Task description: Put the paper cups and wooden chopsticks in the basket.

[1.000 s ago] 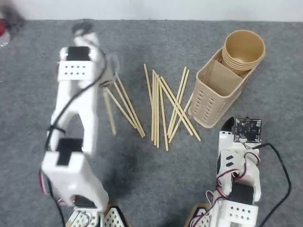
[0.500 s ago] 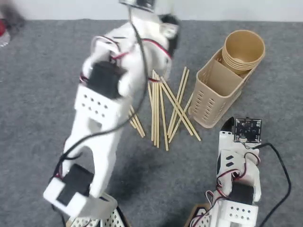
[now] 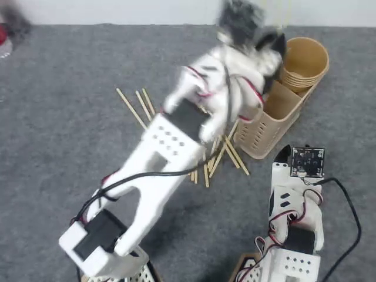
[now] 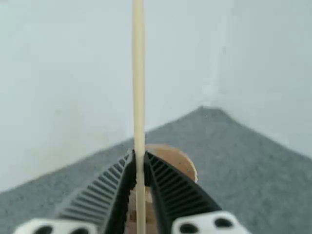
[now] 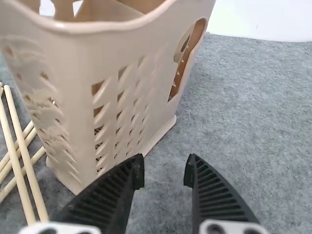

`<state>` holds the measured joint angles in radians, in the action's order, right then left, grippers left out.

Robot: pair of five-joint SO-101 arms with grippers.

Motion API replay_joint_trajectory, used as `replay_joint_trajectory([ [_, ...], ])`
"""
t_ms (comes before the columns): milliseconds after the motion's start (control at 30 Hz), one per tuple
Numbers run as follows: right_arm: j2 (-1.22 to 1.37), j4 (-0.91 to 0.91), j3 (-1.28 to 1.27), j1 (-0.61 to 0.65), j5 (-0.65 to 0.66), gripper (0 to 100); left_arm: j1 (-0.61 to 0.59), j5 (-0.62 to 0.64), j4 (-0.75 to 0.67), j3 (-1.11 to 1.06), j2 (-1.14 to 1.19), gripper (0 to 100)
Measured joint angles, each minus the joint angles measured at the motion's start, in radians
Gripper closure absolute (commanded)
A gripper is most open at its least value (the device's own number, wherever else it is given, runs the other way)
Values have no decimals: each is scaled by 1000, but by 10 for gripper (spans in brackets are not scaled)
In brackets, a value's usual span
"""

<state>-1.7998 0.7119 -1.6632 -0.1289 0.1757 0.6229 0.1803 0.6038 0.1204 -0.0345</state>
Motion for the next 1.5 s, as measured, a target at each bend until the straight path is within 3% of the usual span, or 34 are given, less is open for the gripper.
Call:
replay_joint_trajectory([
  [233,0,0,0,0,41,847,29,0,-308,-404,-74,976],
  [367,0,0,0,0,44,847,32,0,-394,-582,-193,829],
  [500,0,0,0,0,44,844,32,0,-376,-671,-330,811],
  [733,0,0,0,2,44,844,12,0,-107,-672,-552,816],
  [833,0,0,0,0,44,844,-101,0,-20,-672,-644,816],
  [1000,0,0,0,2,44,844,-434,0,229,-677,-807,815],
  [1133,0,137,94,35,46,844,-677,0,393,-775,-884,815],
  [1333,-15,466,423,301,74,846,-890,0,331,-1128,-937,815],
  [1400,-2,505,482,402,117,846,-918,0,287,-1247,-954,815],
  [1500,86,514,514,439,184,846,-925,0,230,-1379,-982,815],
])
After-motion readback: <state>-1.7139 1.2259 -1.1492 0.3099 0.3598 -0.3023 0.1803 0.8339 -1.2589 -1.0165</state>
